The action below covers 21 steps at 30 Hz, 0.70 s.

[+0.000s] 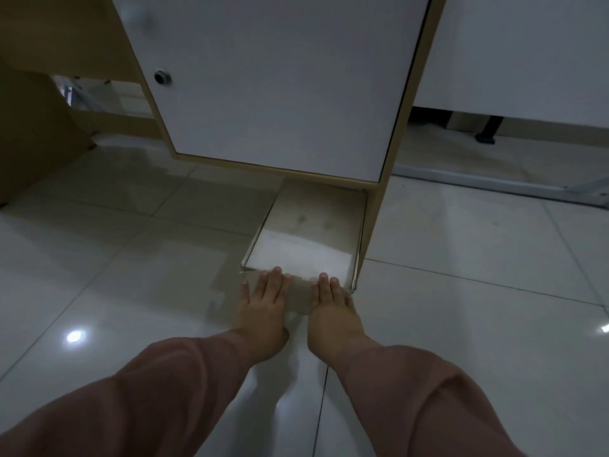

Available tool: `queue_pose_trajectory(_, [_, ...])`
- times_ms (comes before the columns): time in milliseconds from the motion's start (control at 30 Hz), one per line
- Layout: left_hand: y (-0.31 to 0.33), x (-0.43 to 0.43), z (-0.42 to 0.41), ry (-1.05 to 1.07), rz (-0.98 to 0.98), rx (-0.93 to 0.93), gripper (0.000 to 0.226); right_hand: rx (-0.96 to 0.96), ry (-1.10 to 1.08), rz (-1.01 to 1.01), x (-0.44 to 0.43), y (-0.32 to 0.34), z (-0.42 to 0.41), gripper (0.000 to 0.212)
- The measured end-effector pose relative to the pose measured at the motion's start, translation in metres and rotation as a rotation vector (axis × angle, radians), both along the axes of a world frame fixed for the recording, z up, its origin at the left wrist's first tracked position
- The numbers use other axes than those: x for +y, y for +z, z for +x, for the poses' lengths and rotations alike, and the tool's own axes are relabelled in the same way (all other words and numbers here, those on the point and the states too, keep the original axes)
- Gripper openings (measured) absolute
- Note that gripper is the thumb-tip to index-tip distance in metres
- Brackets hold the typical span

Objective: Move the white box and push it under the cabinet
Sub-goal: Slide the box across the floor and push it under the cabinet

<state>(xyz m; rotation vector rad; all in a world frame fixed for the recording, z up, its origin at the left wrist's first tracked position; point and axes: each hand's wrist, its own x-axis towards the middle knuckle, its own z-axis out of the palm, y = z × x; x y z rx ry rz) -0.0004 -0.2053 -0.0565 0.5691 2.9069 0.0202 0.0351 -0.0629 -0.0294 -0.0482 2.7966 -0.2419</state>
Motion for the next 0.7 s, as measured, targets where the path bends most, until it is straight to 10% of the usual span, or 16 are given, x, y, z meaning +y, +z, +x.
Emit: queue_pose_trajectory(700, [0.022, 0.042, -0.067, 0.007, -0.050, -0.185, 0.093, -0.113, -0.007, 0.009, 0.029, 0.014, -0.062, 0.078])
